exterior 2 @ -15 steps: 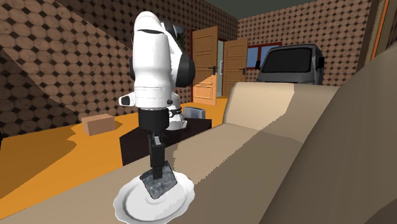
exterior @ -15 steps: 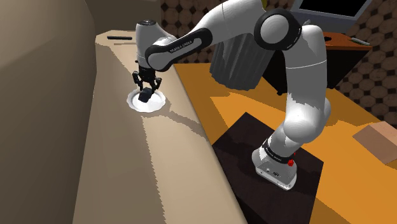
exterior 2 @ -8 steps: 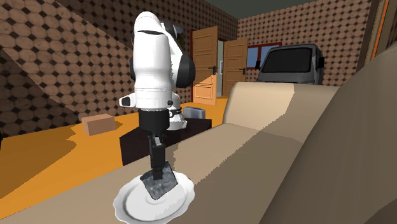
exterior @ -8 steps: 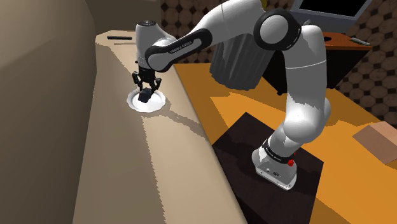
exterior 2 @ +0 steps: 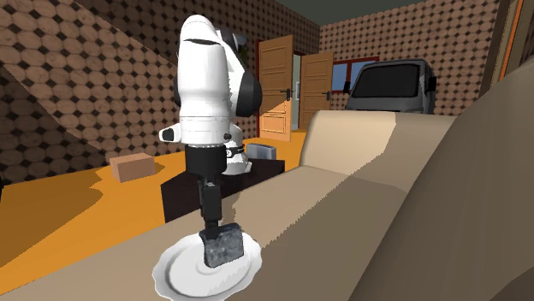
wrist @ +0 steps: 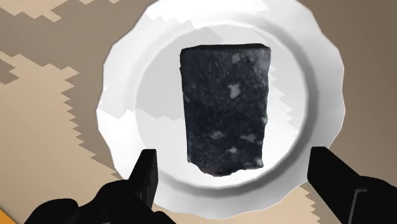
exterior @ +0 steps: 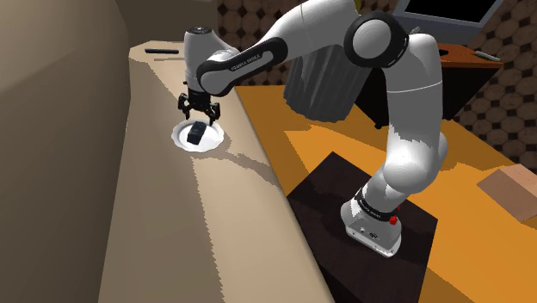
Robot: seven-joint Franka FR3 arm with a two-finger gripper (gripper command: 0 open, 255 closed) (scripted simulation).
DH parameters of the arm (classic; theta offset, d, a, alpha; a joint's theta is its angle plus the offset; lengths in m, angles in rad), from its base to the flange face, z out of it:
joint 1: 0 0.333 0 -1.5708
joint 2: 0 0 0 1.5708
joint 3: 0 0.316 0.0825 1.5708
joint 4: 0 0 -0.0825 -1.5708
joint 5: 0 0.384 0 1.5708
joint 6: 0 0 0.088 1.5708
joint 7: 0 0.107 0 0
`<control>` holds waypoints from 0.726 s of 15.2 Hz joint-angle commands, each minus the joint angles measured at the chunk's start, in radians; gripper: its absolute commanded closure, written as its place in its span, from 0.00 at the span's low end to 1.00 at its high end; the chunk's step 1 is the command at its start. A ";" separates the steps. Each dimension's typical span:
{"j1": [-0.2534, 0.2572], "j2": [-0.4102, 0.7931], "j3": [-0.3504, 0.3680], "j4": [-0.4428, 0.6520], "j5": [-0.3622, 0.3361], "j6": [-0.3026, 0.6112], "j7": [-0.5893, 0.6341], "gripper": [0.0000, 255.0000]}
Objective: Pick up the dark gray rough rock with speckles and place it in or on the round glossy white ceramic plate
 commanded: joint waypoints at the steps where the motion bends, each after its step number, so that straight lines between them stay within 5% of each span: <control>1: -0.006 -0.032 0.012 0.004 0.016 -0.034 -0.007 0.00; 11: -0.014 -0.068 0.025 0.010 0.034 -0.074 -0.018 0.00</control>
